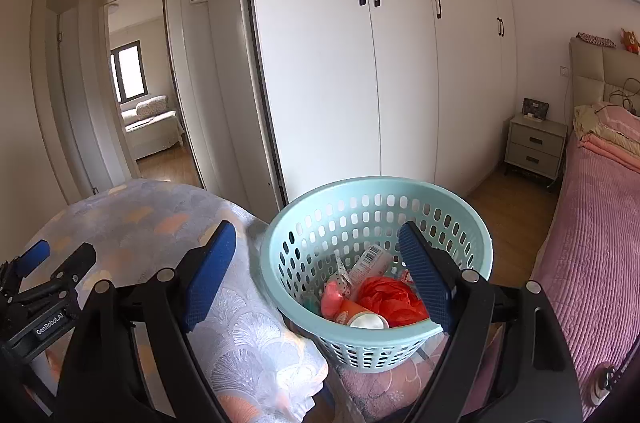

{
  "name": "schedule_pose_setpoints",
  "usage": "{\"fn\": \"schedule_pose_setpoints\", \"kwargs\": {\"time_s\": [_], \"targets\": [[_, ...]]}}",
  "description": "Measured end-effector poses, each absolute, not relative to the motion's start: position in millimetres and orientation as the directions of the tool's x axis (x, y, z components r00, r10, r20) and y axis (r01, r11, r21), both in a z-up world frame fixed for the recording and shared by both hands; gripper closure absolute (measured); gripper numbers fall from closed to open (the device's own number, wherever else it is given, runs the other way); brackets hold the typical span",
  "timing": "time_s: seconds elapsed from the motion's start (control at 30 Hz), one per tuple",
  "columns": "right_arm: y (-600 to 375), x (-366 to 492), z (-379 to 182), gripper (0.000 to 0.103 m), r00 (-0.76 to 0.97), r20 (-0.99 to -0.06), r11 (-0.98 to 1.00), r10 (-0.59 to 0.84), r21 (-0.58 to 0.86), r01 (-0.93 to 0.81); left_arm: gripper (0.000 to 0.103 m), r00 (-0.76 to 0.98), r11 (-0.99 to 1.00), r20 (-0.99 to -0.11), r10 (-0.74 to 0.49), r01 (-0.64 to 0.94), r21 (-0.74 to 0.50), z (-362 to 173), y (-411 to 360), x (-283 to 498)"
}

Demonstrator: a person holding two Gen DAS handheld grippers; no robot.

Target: Collect trash

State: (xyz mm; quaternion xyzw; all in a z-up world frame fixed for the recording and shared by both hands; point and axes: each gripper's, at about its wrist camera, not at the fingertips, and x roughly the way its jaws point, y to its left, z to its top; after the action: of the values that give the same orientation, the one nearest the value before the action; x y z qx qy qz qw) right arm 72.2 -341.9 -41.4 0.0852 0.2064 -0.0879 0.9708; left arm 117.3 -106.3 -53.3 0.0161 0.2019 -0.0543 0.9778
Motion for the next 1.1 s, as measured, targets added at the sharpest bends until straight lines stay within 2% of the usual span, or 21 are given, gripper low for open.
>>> {"fn": "schedule_pose_setpoints", "kwargs": {"time_s": [1.1], "targets": [[-332.3, 73.2, -39.8, 0.024, 0.9, -0.408, 0.974, -0.156, 0.086, 0.208, 0.008, 0.903, 0.992, -0.416, -0.112, 0.126, 0.008, -56.4, -107.3, 118.4]]}}
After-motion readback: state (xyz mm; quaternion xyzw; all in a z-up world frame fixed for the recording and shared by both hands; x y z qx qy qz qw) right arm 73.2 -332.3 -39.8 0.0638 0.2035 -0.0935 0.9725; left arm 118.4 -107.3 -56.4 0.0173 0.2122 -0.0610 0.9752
